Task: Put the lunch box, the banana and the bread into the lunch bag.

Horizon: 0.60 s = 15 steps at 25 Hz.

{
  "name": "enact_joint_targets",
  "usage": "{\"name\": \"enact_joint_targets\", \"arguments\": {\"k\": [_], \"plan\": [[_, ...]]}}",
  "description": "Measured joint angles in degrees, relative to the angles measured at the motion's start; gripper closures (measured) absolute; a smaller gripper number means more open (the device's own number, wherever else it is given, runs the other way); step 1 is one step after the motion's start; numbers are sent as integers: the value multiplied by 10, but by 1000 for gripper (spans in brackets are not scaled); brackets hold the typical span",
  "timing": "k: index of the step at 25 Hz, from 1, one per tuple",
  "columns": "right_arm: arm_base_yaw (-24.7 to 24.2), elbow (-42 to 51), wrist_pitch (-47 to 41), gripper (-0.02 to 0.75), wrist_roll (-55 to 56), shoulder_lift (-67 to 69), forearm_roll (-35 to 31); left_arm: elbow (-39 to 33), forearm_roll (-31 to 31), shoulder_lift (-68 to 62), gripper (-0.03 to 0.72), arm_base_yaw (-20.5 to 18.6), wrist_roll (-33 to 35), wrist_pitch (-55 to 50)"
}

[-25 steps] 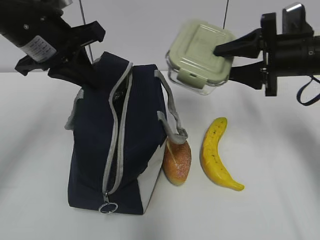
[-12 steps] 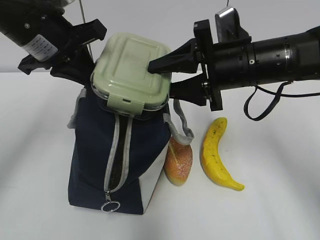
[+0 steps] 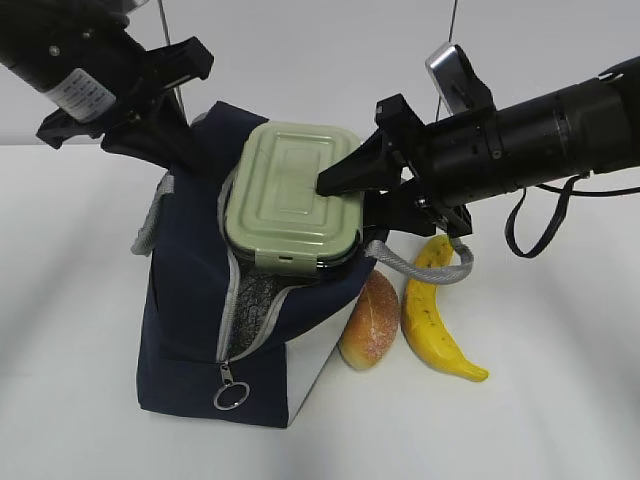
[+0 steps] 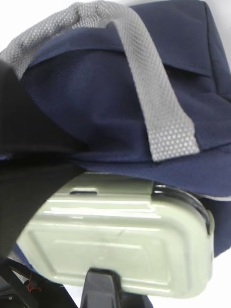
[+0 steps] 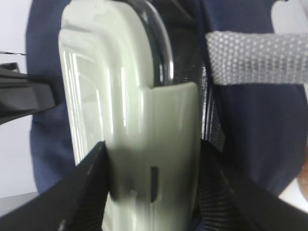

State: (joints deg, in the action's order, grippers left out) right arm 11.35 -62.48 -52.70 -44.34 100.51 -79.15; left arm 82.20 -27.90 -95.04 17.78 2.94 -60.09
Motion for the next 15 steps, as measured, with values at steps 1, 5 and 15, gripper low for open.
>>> {"name": "enact_joint_targets", "arguments": {"k": [1, 5, 15], "plan": [[0, 0, 4, 360, 2, 0, 7, 0, 0, 0, 690, 0, 0, 0], [0, 0, 15, 360, 15, 0, 18, 0, 2, 0, 690, 0, 0, 0], [3, 0, 26, 360, 52, 5, 42, 0, 2, 0, 690, 0, 0, 1]]}}
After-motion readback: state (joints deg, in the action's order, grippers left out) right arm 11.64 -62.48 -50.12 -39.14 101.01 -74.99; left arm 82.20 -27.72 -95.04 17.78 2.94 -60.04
